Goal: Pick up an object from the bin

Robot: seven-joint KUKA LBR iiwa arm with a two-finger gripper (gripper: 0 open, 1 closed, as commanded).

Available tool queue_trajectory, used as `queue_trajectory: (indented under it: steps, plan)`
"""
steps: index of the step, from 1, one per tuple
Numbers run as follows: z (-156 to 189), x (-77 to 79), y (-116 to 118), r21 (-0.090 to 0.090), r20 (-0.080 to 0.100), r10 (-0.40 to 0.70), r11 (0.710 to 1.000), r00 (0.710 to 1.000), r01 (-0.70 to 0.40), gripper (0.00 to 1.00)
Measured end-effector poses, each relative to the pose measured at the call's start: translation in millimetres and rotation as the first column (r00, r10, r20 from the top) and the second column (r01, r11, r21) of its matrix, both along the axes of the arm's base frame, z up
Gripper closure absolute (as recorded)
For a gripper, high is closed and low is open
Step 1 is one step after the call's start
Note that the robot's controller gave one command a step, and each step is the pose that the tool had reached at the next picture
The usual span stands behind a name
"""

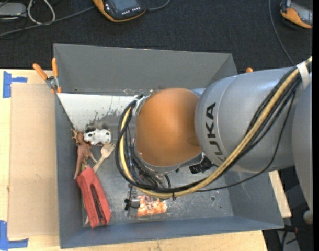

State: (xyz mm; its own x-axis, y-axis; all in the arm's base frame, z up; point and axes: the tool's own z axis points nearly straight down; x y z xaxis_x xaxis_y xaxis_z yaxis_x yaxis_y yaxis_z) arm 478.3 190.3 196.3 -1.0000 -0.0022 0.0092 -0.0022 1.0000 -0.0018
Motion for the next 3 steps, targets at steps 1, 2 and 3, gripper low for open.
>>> queue_trajectory:
  steps: [1, 2, 3]
  plan:
    - [3, 2.0, -1, 0.001, 0.007, -0.004, 1.000, 1.000, 0.004, 0.00]
    - [-36, -1.3, -56, 0.002, 0.006, -0.060, 0.998, 0.998, 0.060, 0.00]
    - [-41, 6.7, -85, 0.002, 0.006, -0.042, 0.999, 0.999, 0.042, 0.00]
